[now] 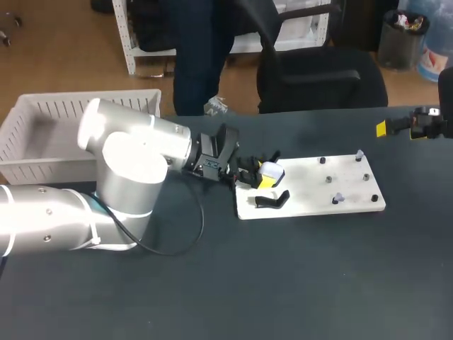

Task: Pick up each earbud case from the left stands, insert the matching earbuds, close the lid, and place the case in the box.

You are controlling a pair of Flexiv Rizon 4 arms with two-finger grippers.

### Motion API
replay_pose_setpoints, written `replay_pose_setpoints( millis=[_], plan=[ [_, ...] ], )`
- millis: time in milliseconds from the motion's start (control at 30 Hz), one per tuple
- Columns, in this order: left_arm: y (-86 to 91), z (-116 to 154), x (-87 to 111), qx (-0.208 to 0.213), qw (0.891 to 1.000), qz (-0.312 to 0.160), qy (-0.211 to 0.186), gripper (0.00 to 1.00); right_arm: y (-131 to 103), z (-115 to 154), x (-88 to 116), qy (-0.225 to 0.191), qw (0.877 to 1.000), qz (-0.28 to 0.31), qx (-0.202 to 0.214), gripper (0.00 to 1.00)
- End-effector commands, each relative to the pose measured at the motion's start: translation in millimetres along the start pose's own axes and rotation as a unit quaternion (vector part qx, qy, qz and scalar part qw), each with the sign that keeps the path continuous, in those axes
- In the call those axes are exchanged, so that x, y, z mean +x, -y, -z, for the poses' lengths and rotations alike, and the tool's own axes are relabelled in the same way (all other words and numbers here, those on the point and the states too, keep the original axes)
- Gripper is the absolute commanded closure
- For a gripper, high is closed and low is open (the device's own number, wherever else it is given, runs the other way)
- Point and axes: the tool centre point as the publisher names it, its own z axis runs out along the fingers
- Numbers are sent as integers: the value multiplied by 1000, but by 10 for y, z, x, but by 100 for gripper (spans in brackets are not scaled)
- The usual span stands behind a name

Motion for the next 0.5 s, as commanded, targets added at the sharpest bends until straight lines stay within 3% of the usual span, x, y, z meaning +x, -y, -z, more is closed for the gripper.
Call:
replay_pose_setpoints(
  millis=[33,500],
  plan=[
    [-21,-20,-1,3,1000,1,-3,100,0,1,2,0,1000,0,0,0],
    [36,293,-304,6,998,-13,54,100,0,1,2,0,1000,0,0,0]
  ],
)
